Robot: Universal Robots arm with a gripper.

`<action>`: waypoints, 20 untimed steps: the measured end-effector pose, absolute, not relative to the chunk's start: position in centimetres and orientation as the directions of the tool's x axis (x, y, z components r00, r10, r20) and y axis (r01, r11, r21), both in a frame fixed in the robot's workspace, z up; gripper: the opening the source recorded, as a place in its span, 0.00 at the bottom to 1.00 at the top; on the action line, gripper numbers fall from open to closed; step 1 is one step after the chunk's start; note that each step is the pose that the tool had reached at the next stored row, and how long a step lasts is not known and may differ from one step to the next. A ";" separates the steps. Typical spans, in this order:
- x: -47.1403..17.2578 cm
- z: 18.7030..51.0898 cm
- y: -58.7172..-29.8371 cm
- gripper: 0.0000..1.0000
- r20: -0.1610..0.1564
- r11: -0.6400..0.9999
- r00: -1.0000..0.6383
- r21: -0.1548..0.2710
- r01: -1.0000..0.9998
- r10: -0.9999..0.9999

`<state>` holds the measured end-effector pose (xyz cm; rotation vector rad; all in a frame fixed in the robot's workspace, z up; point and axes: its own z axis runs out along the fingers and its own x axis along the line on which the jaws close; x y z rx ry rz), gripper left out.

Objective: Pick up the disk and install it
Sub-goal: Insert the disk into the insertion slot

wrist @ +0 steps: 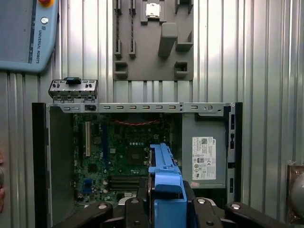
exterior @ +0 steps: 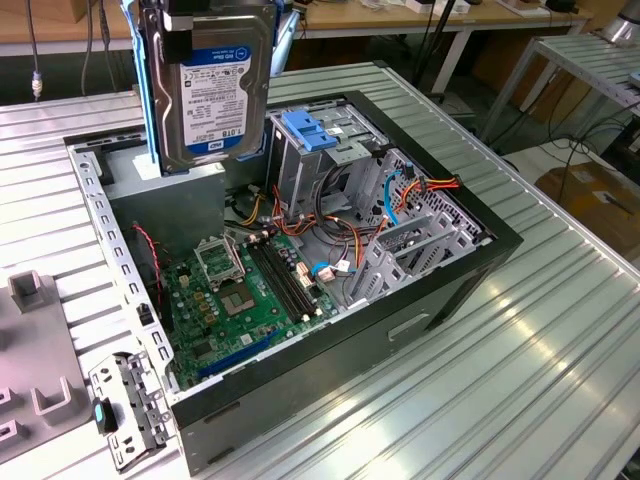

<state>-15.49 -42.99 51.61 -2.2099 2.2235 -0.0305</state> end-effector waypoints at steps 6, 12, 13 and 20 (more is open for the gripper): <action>-15.5 51.6 -43.3 0.37 0.009 0.006 -0.006 -0.018 -1.000 -1.000; -15.5 51.6 -45.7 0.37 0.009 0.006 -0.006 -0.018 -1.000 -1.000; -15.5 51.6 -45.7 0.37 0.009 0.006 -0.006 -0.018 -1.000 -1.000; -15.5 51.6 -45.7 0.37 0.009 0.006 -0.006 -0.018 -1.000 -1.000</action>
